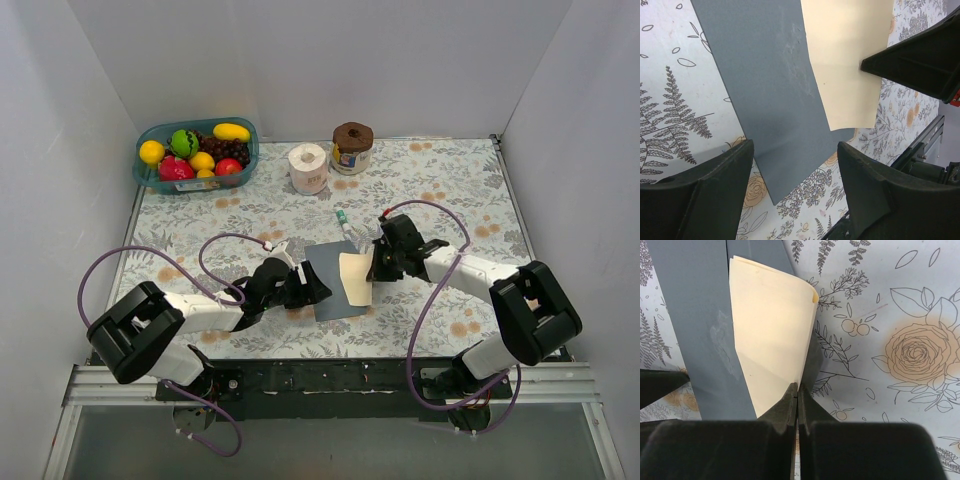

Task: Place the letter into the envelope and seal it

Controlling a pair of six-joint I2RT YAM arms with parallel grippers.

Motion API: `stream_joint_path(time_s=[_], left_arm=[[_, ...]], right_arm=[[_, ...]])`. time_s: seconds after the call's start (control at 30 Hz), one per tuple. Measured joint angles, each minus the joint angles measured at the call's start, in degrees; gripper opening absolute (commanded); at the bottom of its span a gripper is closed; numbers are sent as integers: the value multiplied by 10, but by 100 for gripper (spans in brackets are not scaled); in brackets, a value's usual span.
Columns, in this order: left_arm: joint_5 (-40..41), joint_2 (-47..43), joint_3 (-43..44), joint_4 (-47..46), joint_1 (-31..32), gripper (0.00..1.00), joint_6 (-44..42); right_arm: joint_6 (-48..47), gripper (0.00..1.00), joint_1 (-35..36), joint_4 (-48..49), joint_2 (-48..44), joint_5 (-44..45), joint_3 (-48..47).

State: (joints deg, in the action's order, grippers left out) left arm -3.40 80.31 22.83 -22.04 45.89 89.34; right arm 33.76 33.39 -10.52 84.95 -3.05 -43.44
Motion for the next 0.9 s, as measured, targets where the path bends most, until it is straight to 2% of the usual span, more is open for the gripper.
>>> stream_joint_path(time_s=[0.9], left_arm=[[43,9,24,29,3,70,-26]], right_arm=[[-115,1,0,-48,30,-54,-48]])
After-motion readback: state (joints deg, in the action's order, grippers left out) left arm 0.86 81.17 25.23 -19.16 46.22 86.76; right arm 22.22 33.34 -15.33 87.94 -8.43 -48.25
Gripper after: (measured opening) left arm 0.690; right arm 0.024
